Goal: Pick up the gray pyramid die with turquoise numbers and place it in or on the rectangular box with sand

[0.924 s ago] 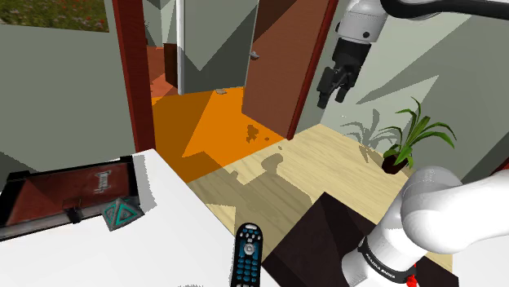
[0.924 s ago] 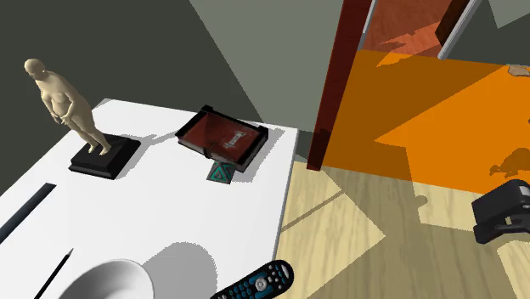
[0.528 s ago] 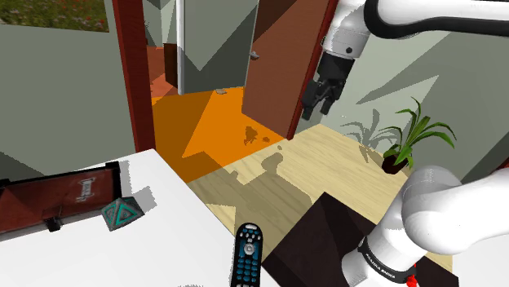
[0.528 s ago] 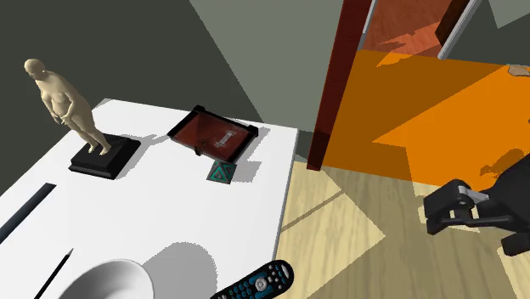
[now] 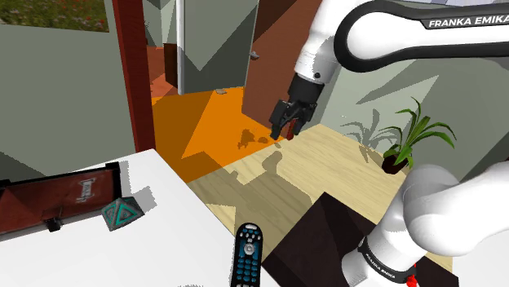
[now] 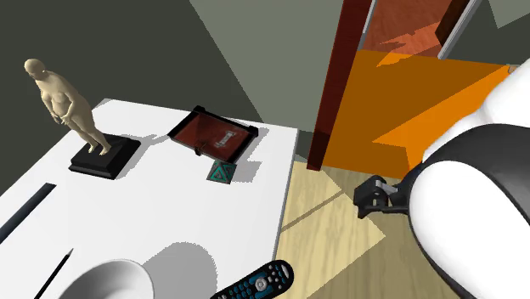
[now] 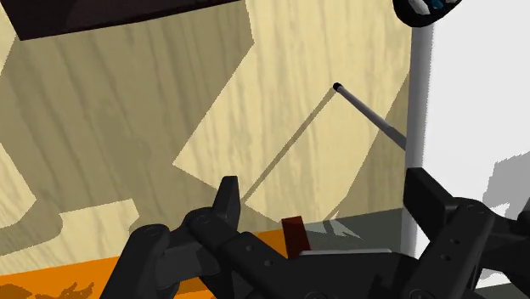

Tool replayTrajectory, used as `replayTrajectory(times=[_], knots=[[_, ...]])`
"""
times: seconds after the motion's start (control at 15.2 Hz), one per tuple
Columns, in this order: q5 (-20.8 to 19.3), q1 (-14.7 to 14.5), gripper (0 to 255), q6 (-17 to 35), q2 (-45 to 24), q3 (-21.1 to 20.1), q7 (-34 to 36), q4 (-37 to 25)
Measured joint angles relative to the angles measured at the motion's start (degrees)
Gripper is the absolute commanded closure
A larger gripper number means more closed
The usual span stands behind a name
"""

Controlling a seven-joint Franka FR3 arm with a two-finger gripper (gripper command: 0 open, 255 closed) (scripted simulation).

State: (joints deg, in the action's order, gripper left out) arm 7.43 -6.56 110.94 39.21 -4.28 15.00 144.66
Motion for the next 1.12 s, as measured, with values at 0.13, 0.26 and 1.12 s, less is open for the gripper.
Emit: replayTrajectory(times=[0.13,0.26,1.12], knots=[[2.34,-1.42,0,4.04,-1.67,-1.6,1.57,1.24],[4.22,-2.39,0,8.32,-4.36,-2.44,2.12,1.68],[16.2,-9.77,0,34.21,-25.23,-9.24,5.18,-2.21]])
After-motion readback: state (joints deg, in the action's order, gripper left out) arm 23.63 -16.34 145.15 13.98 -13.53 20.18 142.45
